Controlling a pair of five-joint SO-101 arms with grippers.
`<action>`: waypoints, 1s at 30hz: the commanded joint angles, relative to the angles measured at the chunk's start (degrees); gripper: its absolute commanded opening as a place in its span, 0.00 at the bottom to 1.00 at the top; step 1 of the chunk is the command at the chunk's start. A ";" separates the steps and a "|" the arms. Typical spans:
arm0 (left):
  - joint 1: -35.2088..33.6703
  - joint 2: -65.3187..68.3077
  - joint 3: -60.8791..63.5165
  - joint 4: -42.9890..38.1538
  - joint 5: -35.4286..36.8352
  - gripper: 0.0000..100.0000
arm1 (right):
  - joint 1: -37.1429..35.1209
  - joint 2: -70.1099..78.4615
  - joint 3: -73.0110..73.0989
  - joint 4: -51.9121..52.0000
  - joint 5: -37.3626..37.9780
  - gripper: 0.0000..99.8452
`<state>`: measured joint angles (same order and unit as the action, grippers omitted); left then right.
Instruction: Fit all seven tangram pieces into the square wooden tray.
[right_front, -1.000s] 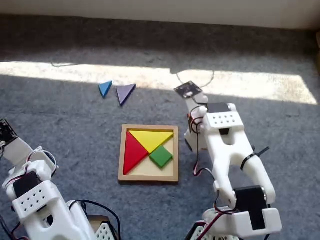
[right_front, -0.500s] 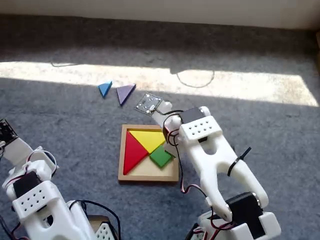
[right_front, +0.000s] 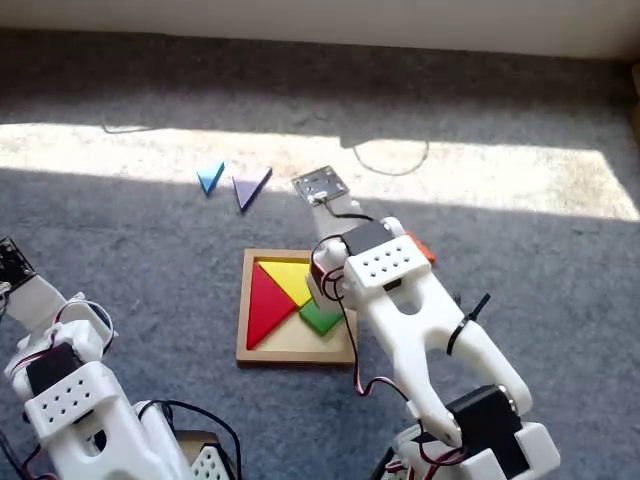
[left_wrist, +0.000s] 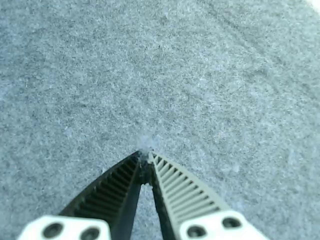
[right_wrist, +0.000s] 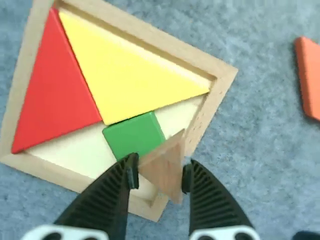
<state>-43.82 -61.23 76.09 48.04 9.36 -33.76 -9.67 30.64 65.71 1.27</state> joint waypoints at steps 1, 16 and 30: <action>-0.48 -0.75 -1.54 -1.05 -0.44 0.00 | -0.57 -2.51 -0.84 -1.10 -10.46 0.04; -0.48 -0.75 -1.54 -1.05 -0.44 0.00 | -0.40 -2.42 -0.48 -7.52 -16.70 0.08; -0.48 -0.75 -1.54 -1.05 -0.44 0.00 | -0.48 -2.42 -0.48 -7.52 -16.70 0.15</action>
<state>-43.82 -61.23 76.09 48.04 9.36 -33.76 -9.67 30.64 59.12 -14.99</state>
